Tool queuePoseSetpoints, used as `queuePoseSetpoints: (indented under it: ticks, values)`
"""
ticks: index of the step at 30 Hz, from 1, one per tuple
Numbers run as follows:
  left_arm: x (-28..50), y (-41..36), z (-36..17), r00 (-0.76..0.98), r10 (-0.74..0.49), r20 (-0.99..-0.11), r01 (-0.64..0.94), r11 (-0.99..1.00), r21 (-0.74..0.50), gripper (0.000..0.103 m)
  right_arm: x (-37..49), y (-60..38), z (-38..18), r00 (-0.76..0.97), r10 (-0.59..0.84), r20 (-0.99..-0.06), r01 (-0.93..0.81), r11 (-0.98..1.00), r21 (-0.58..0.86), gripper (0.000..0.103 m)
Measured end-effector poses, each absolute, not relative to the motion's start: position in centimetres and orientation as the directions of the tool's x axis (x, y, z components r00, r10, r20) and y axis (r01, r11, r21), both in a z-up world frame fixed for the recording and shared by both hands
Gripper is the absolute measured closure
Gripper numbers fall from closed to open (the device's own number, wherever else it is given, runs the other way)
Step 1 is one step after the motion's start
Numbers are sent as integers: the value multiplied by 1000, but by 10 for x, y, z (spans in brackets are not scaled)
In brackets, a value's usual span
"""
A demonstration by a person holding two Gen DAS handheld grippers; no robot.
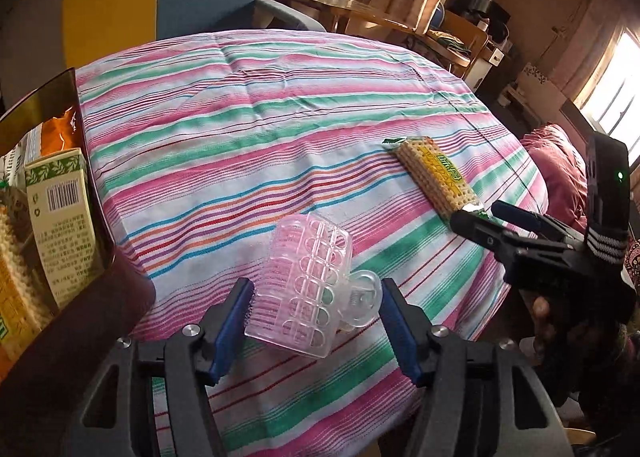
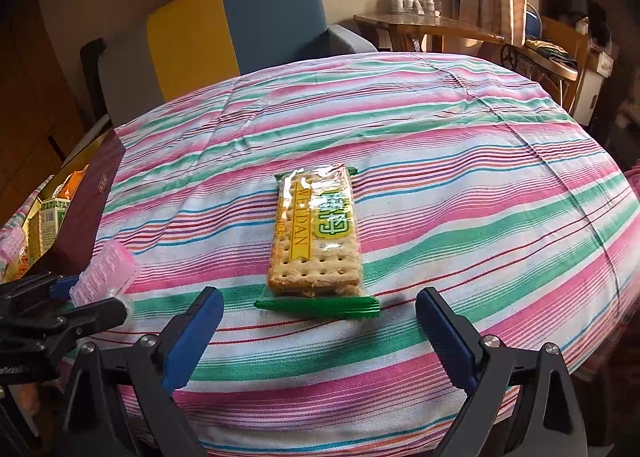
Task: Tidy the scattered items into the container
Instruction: 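Grasp the WEIDAN biscuit pack with the right tool while the left tool grasps the pink roller, then carry the pink roller and biscuit pack over the gold tray with both tools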
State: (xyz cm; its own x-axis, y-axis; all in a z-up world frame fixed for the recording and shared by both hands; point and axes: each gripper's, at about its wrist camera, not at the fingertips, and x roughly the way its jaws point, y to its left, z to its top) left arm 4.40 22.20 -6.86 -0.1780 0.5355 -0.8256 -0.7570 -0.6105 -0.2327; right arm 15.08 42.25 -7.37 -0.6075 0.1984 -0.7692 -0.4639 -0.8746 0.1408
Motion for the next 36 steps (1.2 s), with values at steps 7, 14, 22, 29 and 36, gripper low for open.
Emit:
queuePoseSetpoints:
  ticks: [7,14,22,29,36]
  values:
    - [39,225,-66,-144,568,-811,-755,-592,-281,21,131,440,-70,-597,204,-776,-474,-870,136,6]
    - [44,235,-71,-159,541,-826,-806,-554,-207,21,99,440,-76,-561,207,-801,-450,-889,86,16]
    - [46,233,-73,-206,543,-814,-791,-583,-188,40,95,431,-79,-531,270,-803,-442,-897,-10,35]
    - [53,222,-71,-224,548,-806,-775,-602,-194,43,103,419,-75,-541,259,-800,-433,-901,1,55]
    - [58,204,-58,-245,571,-783,-752,-622,-219,43,112,408,-71,-570,179,-802,-419,-903,97,55]
